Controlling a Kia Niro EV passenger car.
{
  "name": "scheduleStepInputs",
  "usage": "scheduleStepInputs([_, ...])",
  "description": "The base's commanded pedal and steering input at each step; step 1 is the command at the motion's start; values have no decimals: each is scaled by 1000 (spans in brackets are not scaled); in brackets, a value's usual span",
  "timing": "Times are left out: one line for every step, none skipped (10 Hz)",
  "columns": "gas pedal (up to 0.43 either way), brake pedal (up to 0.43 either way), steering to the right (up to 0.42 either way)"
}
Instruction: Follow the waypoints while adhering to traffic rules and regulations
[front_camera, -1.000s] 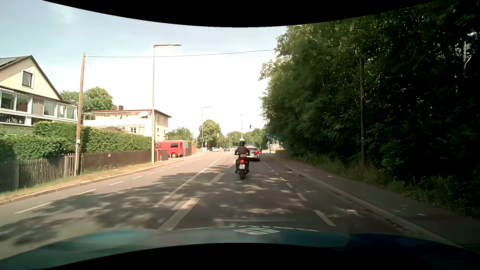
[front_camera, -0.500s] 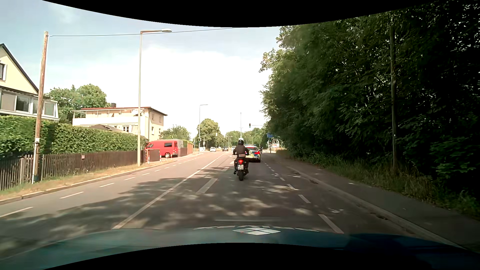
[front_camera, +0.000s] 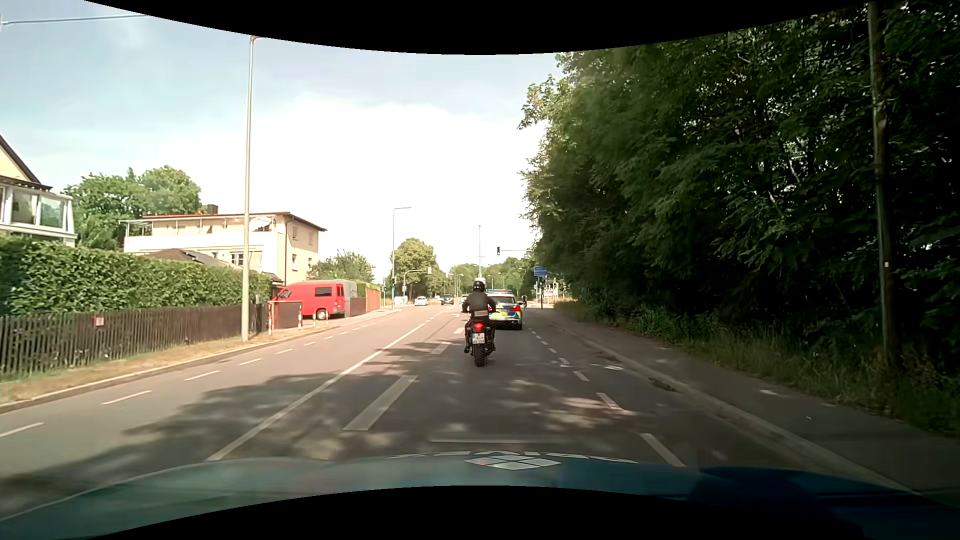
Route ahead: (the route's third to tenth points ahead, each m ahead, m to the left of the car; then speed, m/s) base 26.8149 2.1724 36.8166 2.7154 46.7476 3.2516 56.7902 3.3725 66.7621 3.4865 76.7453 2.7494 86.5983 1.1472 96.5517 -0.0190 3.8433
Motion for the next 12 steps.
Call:
scheduleStepInputs([0,171,6])
scheduleStepInputs([0,171,6])
scheduleStepInputs([0,165,6])
scheduleStepInputs([0,165,5])
scheduleStepInputs([0,159,5])
scheduleStepInputs([0,159,5])
scheduleStepInputs([0,152,4])
scheduleStepInputs([0,152,4])
scheduleStepInputs([0,146,3])
scheduleStepInputs([0,140,3])
scheduleStepInputs([0,134,3])
scheduleStepInputs([0,128,3])
